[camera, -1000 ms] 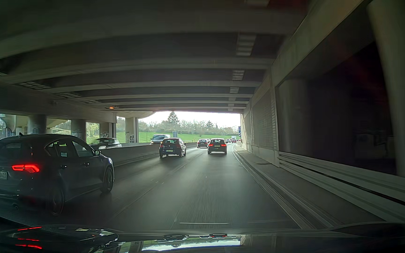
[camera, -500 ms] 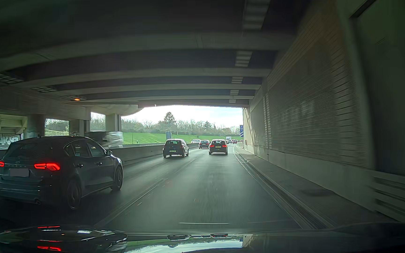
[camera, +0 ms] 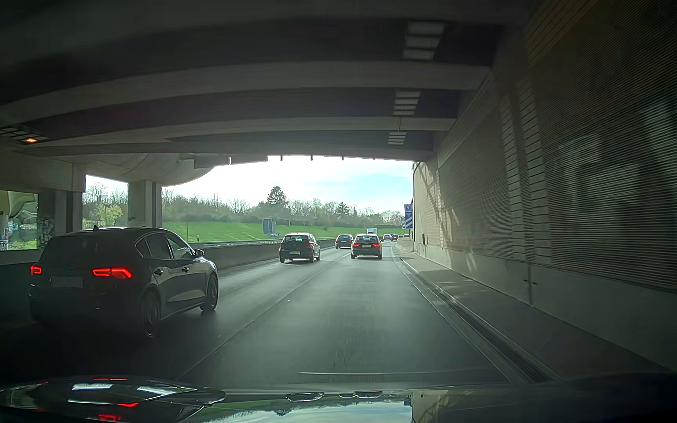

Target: Follow the waypoints while adhering to traffic rules and regulations

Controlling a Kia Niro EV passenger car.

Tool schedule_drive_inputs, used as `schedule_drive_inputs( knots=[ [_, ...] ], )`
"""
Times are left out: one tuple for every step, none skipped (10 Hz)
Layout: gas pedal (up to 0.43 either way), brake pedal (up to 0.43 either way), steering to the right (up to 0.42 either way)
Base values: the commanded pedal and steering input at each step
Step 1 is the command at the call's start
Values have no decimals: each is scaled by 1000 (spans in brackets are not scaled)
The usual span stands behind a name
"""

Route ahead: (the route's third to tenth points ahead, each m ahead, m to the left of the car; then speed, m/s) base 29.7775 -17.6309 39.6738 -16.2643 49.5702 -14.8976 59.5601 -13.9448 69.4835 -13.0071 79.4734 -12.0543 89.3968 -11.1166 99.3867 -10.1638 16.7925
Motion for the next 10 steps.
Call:
schedule_drive_inputs(
  knots=[
    [209, 0, 2],
    [209, 0, 2],
    [209, 0, 2],
    [209, 0, 2],
    [209, 0, 2],
    [209, 0, 3],
    [209, 0, 3],
    [209, 0, 3],
    [209, 0, 3],
    [209, 0, 3]
  ],
)
